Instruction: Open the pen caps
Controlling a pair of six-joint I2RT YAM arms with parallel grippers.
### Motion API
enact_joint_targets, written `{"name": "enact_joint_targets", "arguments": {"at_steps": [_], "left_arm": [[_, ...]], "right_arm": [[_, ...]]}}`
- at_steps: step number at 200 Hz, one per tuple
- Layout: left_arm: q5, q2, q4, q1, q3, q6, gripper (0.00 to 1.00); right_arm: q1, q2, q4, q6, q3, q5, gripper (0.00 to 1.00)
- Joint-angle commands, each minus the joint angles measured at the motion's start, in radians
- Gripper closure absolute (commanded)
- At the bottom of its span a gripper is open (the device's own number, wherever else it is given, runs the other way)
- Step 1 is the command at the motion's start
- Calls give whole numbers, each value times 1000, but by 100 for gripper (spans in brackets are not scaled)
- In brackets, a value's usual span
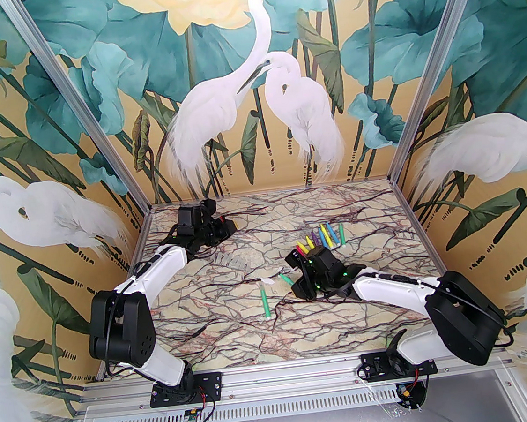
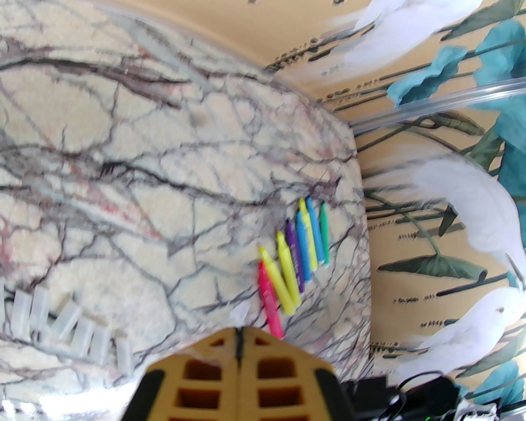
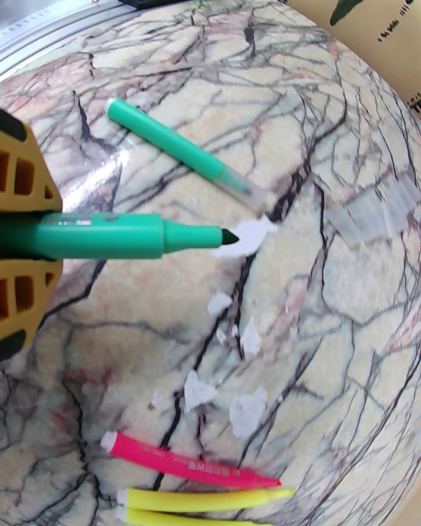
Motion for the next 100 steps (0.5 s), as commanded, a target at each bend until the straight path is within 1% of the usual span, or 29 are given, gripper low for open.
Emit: {"name": "enact_joint_targets", "arguments": {"at_steps": [1,28,62,100], "left_arm": [[1,15,-91,-1,-8,81,100],[-26,4,-105,-1,-33,99,100],[-28,12,-105,-1,-58,115,100],[-53,7,-97,-1,-95,123,100]], "right_arm": [[-12,15,16,29,36,67,100],[-40,20,19,68,43,124,100],[-90,61,-5,122,88,186,100],[-99,130,-35,152,162,245,100]]}}
